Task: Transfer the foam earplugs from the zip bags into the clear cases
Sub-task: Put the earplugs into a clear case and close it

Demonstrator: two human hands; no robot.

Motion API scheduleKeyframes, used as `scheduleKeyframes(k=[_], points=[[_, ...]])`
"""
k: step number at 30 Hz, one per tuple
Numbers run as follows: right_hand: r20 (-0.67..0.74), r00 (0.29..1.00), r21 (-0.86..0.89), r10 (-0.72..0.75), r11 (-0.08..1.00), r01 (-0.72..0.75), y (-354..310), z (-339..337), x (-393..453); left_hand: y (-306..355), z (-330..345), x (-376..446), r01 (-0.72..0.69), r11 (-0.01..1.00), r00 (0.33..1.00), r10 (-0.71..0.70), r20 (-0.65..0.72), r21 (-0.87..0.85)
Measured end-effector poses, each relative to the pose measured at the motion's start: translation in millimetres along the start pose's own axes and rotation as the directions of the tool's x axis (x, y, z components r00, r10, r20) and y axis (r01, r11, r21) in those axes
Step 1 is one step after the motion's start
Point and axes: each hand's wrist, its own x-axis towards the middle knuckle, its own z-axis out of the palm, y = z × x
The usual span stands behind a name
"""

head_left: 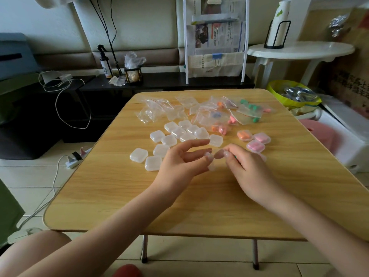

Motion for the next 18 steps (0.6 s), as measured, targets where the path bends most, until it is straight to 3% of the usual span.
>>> scheduleKeyframes(k=[5, 12, 15, 18], points=[[-0.014, 0.978, 0.261, 0.21, 0.945, -0.2, 7.9, -3.2, 9.6, 1.9, -1.0, -0.4, 0.008, 1.0, 0.996, -0.008, 0.093, 0.001], [0.161, 0.904, 0.515, 0.395, 0.748, -0.419, -0.8, -12.6, 12.1, 4.0, -6.8, 0.6, 0.049, 0.97, 0.95, -0.119, 0.289, 0.239], [0.21, 0.884, 0.586, 0.419, 0.669, -0.456, -0.4, -11.4, 14.9, 1.5, -7.4, 4.0, 0.122, 0.98, 0.969, -0.152, 0.193, 0.16], [0.152, 0.921, 0.479, 0.359, 0.788, -0.386, 2.8, -14.1, 13.4, -2.7, -8.1, 7.3, 0.183, 0.982, 0.977, -0.188, 0.103, 0.056]])
